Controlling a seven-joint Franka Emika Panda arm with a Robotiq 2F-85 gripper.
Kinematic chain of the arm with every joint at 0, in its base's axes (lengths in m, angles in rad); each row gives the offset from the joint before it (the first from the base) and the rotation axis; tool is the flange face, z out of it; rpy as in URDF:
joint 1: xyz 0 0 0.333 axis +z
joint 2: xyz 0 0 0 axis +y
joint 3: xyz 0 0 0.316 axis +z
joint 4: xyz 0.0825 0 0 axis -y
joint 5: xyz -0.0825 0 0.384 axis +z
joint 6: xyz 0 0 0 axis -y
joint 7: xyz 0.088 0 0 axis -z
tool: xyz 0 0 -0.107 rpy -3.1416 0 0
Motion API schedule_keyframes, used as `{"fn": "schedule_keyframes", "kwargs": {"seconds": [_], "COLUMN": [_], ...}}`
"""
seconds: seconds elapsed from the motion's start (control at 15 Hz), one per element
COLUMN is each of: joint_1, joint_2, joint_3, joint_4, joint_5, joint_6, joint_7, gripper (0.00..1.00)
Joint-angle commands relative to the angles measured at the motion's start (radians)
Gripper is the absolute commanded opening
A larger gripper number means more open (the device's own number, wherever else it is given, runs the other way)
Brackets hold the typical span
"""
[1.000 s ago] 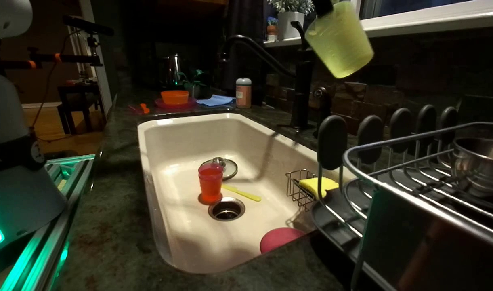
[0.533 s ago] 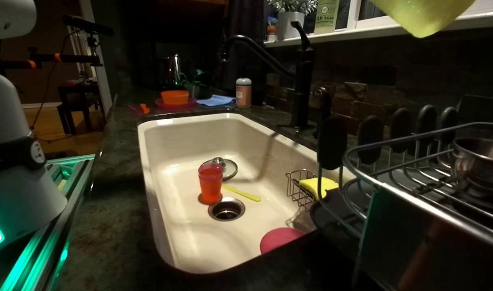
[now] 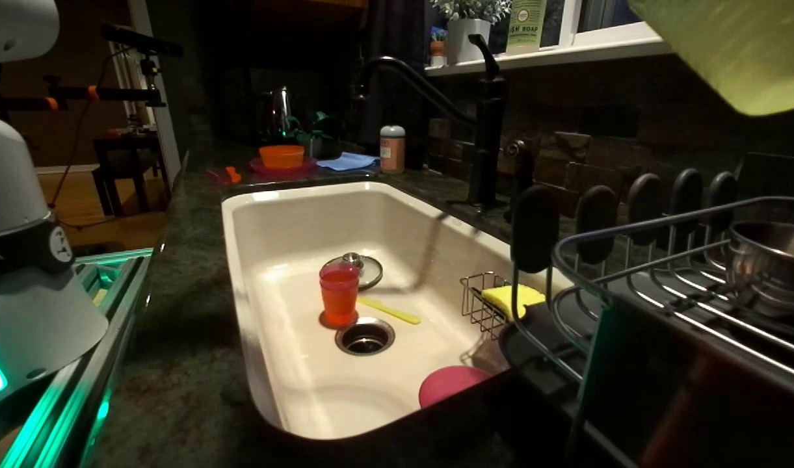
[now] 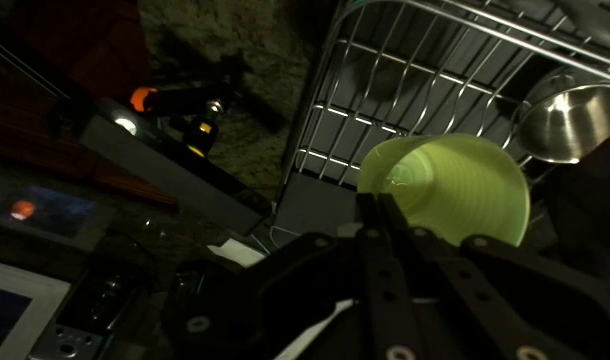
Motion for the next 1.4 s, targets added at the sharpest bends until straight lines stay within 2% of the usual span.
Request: {"fn": "schedule_keyframes", "kwargs": {"seconds": [0.0,0.27,0.53,1.07,1.13,1.2,1.33], "joint_1": [0.042,0.046,0.055,0.064,0.063,0.063,0.065], "joint_2": [0.045,0.091,0.138,0.186,0.189,0.192,0.195], "joint_3": [-0.054,-0.089,-0.122,-0.146,-0.147,-0.149,-0.151], "joint_4": [0.024,0.035,0.044,0.048,0.049,0.05,0.052], "joint_5": [0.042,0.046,0.118,0.196,0.195,0.19,0.189], "joint_6": [-0.027,-0.022,-0.023,0.001,0.002,0.002,0.003], "joint_7": [0.032,0.06,0.047,0.066,0.074,0.083,0.095], "gripper": [0.01,0.01,0.01,0.01,0.11,0.29,0.43]}}
